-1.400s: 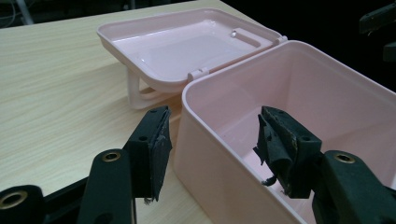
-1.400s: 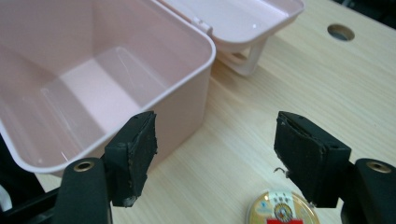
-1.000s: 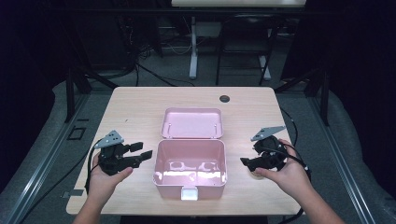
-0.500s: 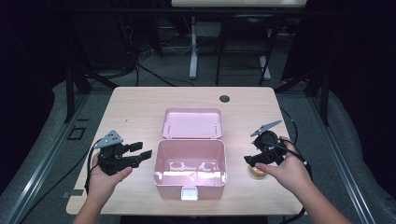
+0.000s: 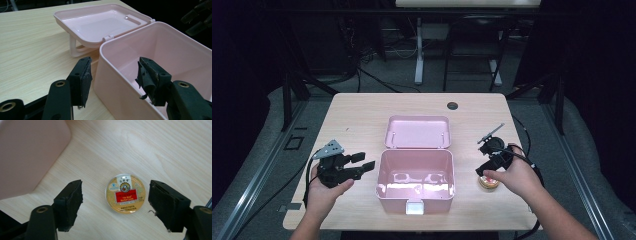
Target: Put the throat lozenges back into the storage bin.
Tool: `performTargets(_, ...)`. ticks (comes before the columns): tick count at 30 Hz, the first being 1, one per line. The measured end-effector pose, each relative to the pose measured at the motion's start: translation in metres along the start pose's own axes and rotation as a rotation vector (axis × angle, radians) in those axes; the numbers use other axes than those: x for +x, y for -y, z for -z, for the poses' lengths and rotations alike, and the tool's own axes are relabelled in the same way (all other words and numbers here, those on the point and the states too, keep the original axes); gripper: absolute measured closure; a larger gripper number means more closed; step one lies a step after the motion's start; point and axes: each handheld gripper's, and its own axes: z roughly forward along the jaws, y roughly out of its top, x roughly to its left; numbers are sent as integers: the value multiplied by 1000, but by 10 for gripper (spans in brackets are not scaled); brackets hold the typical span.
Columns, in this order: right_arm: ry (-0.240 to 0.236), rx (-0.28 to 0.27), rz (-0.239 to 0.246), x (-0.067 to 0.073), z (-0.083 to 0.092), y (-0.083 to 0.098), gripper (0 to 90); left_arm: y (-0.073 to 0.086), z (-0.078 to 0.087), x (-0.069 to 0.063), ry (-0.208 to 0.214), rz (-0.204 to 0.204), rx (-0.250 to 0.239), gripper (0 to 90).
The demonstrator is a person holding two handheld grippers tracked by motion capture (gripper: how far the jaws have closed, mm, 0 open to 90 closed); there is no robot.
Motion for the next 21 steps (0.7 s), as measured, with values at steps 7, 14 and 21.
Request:
performTargets(7,0,44,-38,-10,-9,-3,213,1,0,2,-3,0,-5,448)
performTargets(14,5,76,-53,-14,-16,-4,176,0,0,2,-6,-3,-4,449)
performTargets(21,-1,95,-84,-18,-27,-2,164,0,1,2,-8,-3,-1,449)
